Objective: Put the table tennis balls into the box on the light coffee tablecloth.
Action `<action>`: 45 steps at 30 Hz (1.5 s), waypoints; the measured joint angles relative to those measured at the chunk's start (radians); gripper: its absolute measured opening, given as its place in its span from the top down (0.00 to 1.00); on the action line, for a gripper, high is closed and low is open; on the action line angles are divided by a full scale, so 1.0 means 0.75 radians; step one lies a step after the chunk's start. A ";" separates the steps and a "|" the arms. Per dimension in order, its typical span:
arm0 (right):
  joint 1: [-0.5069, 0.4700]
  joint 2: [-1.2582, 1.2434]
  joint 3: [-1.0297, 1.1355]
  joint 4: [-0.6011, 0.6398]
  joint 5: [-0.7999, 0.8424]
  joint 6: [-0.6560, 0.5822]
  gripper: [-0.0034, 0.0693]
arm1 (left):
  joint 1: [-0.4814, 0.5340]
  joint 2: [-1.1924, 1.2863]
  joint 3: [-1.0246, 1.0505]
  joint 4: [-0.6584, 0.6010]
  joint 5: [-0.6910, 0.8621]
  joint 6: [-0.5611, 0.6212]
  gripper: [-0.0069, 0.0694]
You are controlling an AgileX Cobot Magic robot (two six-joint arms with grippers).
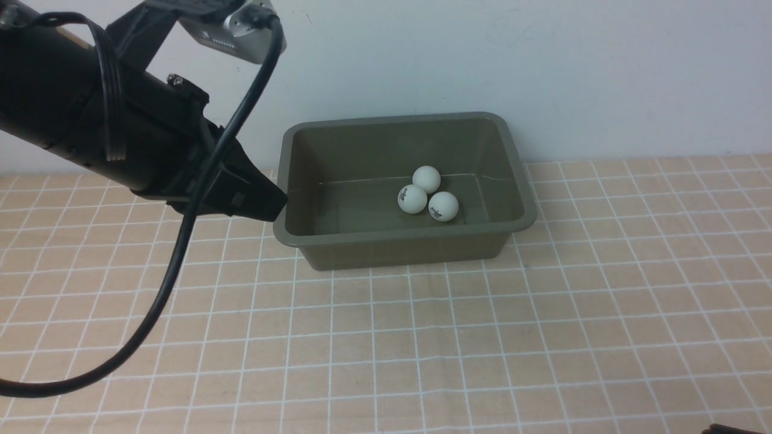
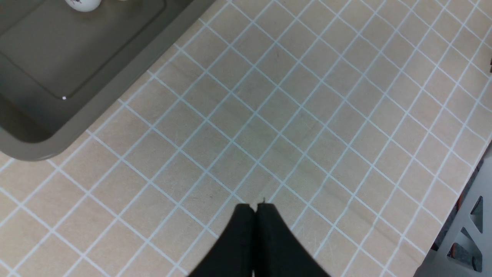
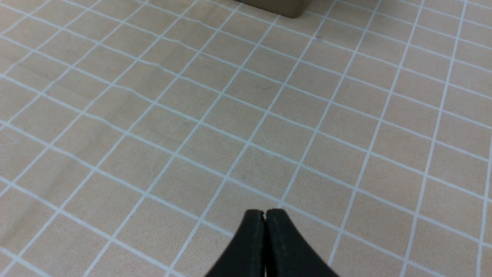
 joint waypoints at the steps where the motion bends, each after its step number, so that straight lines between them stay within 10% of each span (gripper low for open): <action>1: 0.000 0.000 0.000 0.000 -0.001 0.000 0.97 | 0.000 0.000 0.000 0.000 0.000 0.000 0.99; 37: 0.000 0.000 0.001 0.036 0.001 0.002 0.97 | 0.000 0.000 0.000 -0.238 -0.016 0.002 0.99; 45: 0.000 0.000 0.001 0.036 0.001 0.002 0.97 | 0.000 0.030 0.000 -0.231 -0.158 0.340 0.99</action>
